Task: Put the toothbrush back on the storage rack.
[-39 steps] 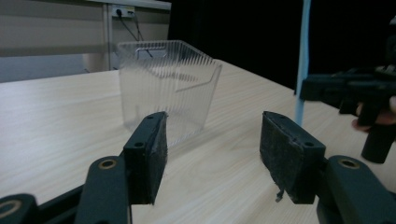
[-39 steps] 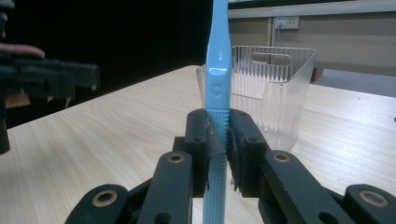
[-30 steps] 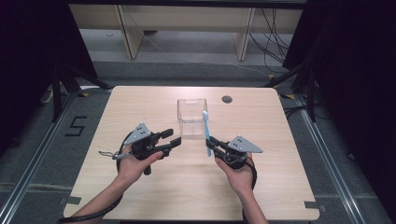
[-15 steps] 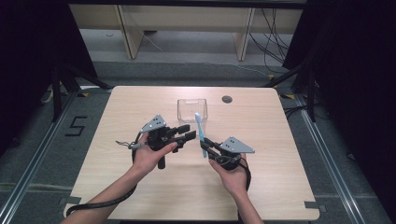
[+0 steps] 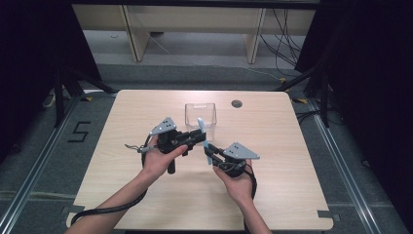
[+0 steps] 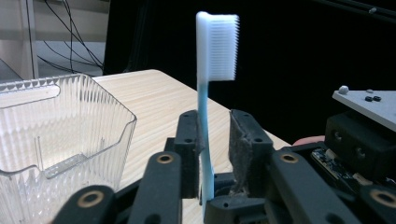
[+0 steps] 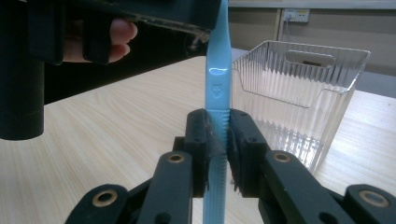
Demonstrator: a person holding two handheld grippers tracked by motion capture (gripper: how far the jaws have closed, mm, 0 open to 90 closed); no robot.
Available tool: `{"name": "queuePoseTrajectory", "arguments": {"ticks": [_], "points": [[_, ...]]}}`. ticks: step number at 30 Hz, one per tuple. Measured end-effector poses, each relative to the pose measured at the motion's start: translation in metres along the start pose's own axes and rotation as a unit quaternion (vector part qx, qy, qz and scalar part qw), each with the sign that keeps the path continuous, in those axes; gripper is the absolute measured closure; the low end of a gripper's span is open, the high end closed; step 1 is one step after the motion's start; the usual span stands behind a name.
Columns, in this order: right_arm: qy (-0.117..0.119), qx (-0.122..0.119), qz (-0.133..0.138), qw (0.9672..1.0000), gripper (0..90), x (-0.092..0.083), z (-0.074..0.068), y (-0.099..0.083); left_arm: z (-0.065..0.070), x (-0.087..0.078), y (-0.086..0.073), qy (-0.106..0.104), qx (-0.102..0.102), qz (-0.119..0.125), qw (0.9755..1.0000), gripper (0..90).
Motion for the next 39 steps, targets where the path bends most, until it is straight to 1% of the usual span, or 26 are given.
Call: {"name": "queuePoseTrajectory", "arguments": {"ticks": [3, 5, 6, 7, 9, 11, 12, 14, 15, 16, 18, 19, 21, 22, 23, 24, 26, 27, 28, 29, 31, 32, 33, 35, 37, 39], "points": [[0.001, 0.003, -0.003, 1.0000, 79.0, 0.002, -0.002, 0.001, 0.000, 0.000, 0.001, 0.002, -0.003, 0.003, 1.0000, 78.8], [-0.008, 0.002, -0.005, 1.0000, 79.0, 0.003, -0.003, 0.002, -0.001, 0.000, 0.002, 0.002, 0.000, 0.004, 1.0000, 80.7], [-0.007, -0.009, -0.006, 0.9999, 79.0, 0.004, -0.002, 0.003, -0.001, 0.000, 0.002, 0.002, 0.000, 0.004, 1.0000, 80.9], [-0.005, 0.003, -0.006, 1.0000, 79.1, 0.005, -0.005, 0.003, -0.001, 0.000, 0.001, 0.003, 0.004, 0.002, 1.0000, 80.9], [-0.009, -0.003, -0.009, 0.9999, 79.1, 0.005, -0.004, 0.003, -0.001, 0.000, 0.001, 0.004, 0.007, 0.001, 1.0000, 80.6], [-0.011, 0.004, -0.012, 0.9999, 79.1, 0.006, -0.006, 0.004, -0.001, 0.000, 0.001, 0.004, 0.010, 0.003, 0.9999, 82.4], [-0.008, -0.006, -0.014, 0.9999, 79.1, 0.007, -0.005, 0.004, -0.001, 0.000, 0.001, 0.006, 0.015, 0.003, 0.9999, 84.3], [-0.005, -0.007, -0.011, 0.9999, 79.1, 0.007, -0.005, 0.004, -0.002, 0.000, 0.001, 0.006, 0.019, 0.002, 0.9998, 85.3], [-0.012, -0.019, -0.012, 0.9997, 79.1, 0.007, -0.003, 0.005, -0.002, 0.000, 0.001, 0.007, 0.020, 0.002, 0.9998, 85.5], [-0.010, -0.014, -0.014, 0.9997, 79.1, 0.007, -0.004, 0.004, -0.002, -0.001, 0.001, 0.006, 0.021, 0.002, 0.9998, 85.6], [-0.014, -0.024, -0.010, 0.9996, 79.1, 0.007, -0.003, 0.006, -0.002, -0.001, 0.001, 0.006, 0.024, 0.003, 0.9997, 85.7], [-0.005, -0.010, -0.012, 0.9999, 79.0, 0.008, -0.006, 0.005, -0.003, -0.001, 0.002, 0.006, 0.026, 0.003, 0.9996, 85.8], [-0.006, -0.018, -0.012, 0.9997, 78.3, 0.009, -0.006, 0.006, -0.002, -0.002, 0.002, 0.005, 0.028, 0.004, 0.9996, 85.9], [-0.011, -0.018, -0.017, 0.9996, 75.6, 0.008, -0.005, 0.006, -0.002, -0.002, 0.003, 0.002, 0.027, 0.004, 0.9996, 85.9], [-0.004, -0.007, -0.019, 0.9998, 70.9, 0.009, -0.008, 0.006, -0.001, -0.002, 0.003, 0.002, 0.029, 0.005, 0.9996, 85.9], [-0.016, -0.009, -0.024, 0.9996, 65.7, 0.009, -0.007, 0.006, -0.001, -0.003, 0.004, 0.002, 0.032, 0.007, 0.9995, 85.9], [-0.016, -0.013, -0.018, 0.9996, 62.2, 0.010, -0.006, 0.007, -0.002, -0.004, 0.006, 0.002, 0.037, 0.007, 0.9993, 85.9], [-0.021, -0.013, -0.018, 0.9995, 59.3, 0.009, -0.005, 0.007, -0.002, -0.004, 0.007, 0.003, 0.036, 0.010, 0.9993, 85.9], [-0.036, -0.008, -0.023, 0.9990, 53.5, 0.004, -0.004, 0.007, -0.004, -0.006, 0.010, 0.008, 0.042, 0.013, 0.9990, 85.9], [-0.042, -0.023, -0.017, 0.9987, 51.1, 0.002, -0.001, 0.008, -0.005, -0.007, 0.011, 0.010, 0.045, 0.014, 0.9989, 85.9], [-0.039, -0.015, -0.022, 0.9989, 47.2, -0.001, -0.003, 0.006, -0.009, -0.008, 0.014, 0.017, 0.051, 0.018, 0.9984, 85.9], [-0.049, -0.027, -0.028, 0.9981, 45.9, -0.004, -0.002, 0.005, -0.009, -0.008, 0.014, 0.017, 0.051, 0.018, 0.9984, 85.9], [-0.046, -0.025, -0.028, 0.9982, 44.8, -0.006, -0.003, 0.004, -0.012, -0.009, 0.017, 0.026, 0.058, 0.024, 0.9977, 85.9], [-0.054, -0.038, -0.039, 0.9970, 43.0, -0.012, -0.001, 0.000, -0.016, -0.010, 0.020, 0.031, 0.069, 0.028, 0.9967, 85.9], [-0.065, -0.058, -0.038, 0.9955, 40.5, -0.017, 0.003, -0.002, -0.019, -0.011, 0.023, 0.037, 0.077, 0.033, 0.9958, 85.9], [-0.074, -0.057, -0.040, 0.9948, 39.4, -0.022, 0.006, -0.007, -0.023, -0.012, 0.026, 0.043, 0.079, 0.039, 0.9952, 85.8]]}}
Point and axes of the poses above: each handheld gripper's, and its own axes: x roughly forward along the jaws, y roughly out of its top, z roughly to its right, the point moved 8 cm from there along x, roughly forward along the jaws, and after that the axes turned 6 degrees about y, right-handed, at the moved point
